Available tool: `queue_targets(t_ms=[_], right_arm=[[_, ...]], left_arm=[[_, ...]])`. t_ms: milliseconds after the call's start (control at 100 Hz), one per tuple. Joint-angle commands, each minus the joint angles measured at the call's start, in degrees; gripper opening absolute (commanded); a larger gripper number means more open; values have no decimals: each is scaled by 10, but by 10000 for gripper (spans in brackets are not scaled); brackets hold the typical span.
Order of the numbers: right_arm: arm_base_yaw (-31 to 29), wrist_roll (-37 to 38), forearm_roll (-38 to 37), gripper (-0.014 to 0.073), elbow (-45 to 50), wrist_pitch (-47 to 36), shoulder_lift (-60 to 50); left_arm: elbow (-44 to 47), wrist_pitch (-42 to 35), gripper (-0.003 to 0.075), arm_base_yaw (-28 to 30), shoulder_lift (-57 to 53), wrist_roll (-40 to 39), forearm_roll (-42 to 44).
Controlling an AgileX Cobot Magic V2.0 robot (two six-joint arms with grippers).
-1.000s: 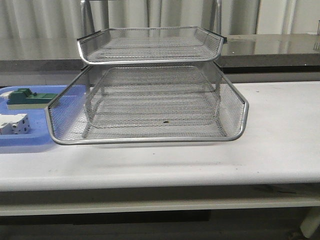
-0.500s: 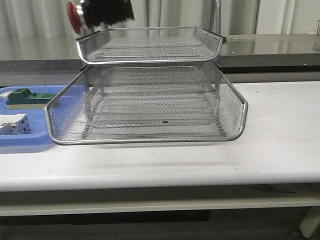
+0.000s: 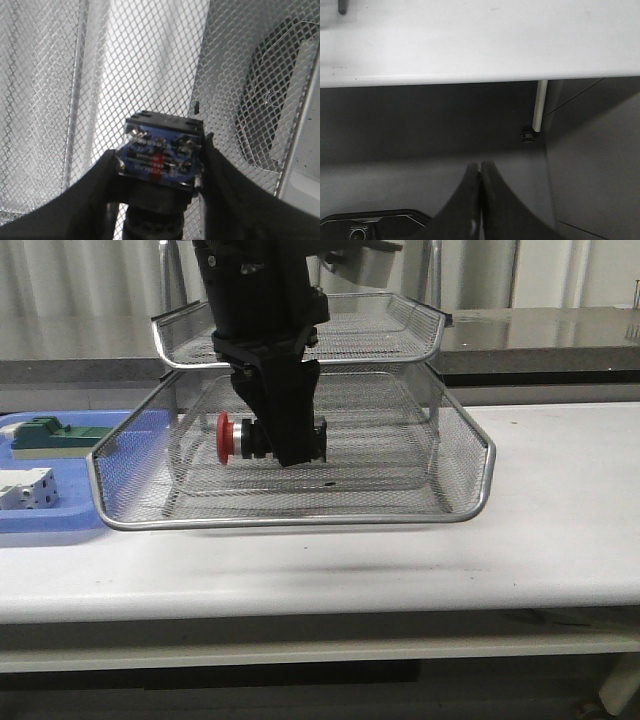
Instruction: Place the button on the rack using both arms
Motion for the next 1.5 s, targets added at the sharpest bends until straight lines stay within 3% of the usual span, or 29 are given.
queue_targets(t_ms=[0,260,370,570,910,1130,1490], right_arm=[[-2,-3,-15,-67,-20,-24,-1],[-2,-3,-15,-67,-20,-24,-1],[-2,-3,-15,-67,-20,-24,-1],[-2,-3,-15,-67,-20,-24,-1],[-2,-3,-15,-67,-20,-24,-1],[-2,-3,-15,-67,-20,-24,-1],[-2,-3,-15,-67,-20,-24,-1]], left_arm=[[-15,-18,110,-4,-33,-3,-4],[-15,-40,418,-4,-33,-3,14],[-15,-43,465,-4,-33,-3,14],[-18,-41,482,-4,-33,-4,15],[-95,33,482,16,-86,-52,15],[-94,36,482,100,-167,-114,15],[-26,36,480,236,-293,-133,12]])
